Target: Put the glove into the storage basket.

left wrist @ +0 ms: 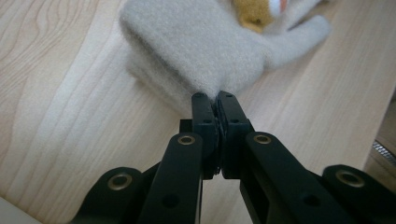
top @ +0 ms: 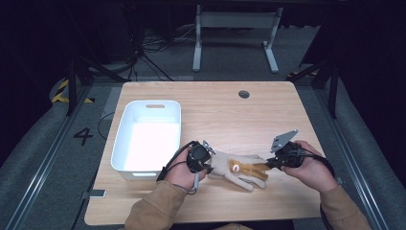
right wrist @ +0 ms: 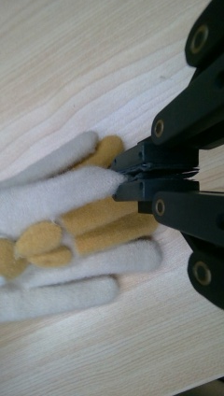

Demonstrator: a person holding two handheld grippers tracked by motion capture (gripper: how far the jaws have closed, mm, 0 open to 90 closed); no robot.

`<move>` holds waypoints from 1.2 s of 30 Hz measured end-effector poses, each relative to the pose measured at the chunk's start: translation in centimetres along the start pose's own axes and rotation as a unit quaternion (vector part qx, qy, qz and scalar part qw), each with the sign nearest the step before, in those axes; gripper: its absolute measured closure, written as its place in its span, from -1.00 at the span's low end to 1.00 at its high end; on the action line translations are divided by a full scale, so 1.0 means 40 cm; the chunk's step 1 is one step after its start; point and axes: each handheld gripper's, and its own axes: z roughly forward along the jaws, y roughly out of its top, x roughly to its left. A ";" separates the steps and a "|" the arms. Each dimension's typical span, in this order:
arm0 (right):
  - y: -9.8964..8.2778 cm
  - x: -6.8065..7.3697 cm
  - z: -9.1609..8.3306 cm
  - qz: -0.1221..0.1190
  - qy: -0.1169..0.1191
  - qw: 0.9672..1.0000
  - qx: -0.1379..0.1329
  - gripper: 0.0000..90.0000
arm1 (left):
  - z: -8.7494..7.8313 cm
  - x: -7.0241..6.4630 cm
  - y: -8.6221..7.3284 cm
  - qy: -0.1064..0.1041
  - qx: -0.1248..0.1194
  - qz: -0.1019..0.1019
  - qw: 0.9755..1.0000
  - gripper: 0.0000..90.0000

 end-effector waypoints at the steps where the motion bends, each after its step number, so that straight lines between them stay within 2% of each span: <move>1: 0.000 -0.001 -0.004 0.000 -0.002 1.000 -0.003 0.93 | -0.004 -0.003 0.000 0.000 0.001 0.002 1.000 0.96; 7: 0.007 -0.011 -0.042 0.017 -0.021 0.999 -0.031 0.93 | -0.012 -0.020 -0.006 -0.012 0.003 -0.001 1.000 0.96; 13: 0.017 -0.027 -0.045 0.031 -0.030 0.998 -0.044 0.93 | -0.008 -0.029 -0.011 -0.020 0.008 -0.003 1.000 0.96; 15: 0.022 -0.033 -0.036 0.036 -0.032 0.998 -0.046 0.93 | -0.001 -0.025 -0.012 -0.016 0.009 -0.008 1.000 0.96; 21: 0.028 -0.044 0.023 0.041 -0.037 0.998 -0.024 0.93 | 0.040 -0.016 -0.017 -0.009 0.024 -0.013 1.000 0.96; 29: 0.017 -0.058 0.062 0.047 -0.041 0.998 -0.024 0.89 | 0.064 -0.004 -0.023 -0.001 0.033 -0.019 0.999 0.95; 30: 0.015 -0.059 0.068 0.047 -0.040 0.998 -0.021 0.86 | 0.065 -0.003 -0.023 0.000 0.033 -0.017 0.999 0.95; 32: 0.011 -0.061 0.079 0.041 -0.034 0.999 -0.003 0.66 | 0.066 -0.003 -0.023 0.000 0.034 -0.018 0.999 0.94; 33: 0.009 -0.062 0.081 0.035 -0.041 0.999 0.002 0.59 | 0.065 -0.003 -0.024 0.000 0.032 -0.019 0.999 0.94; 34: 0.006 -0.064 0.079 0.034 -0.047 0.998 -0.002 0.50 | 0.064 -0.003 -0.024 0.001 0.031 -0.020 0.999 0.92; 36: 0.002 -0.069 0.069 0.040 -0.043 0.998 -0.002 0.38 | 0.061 -0.001 -0.024 0.001 0.032 -0.023 0.999 0.87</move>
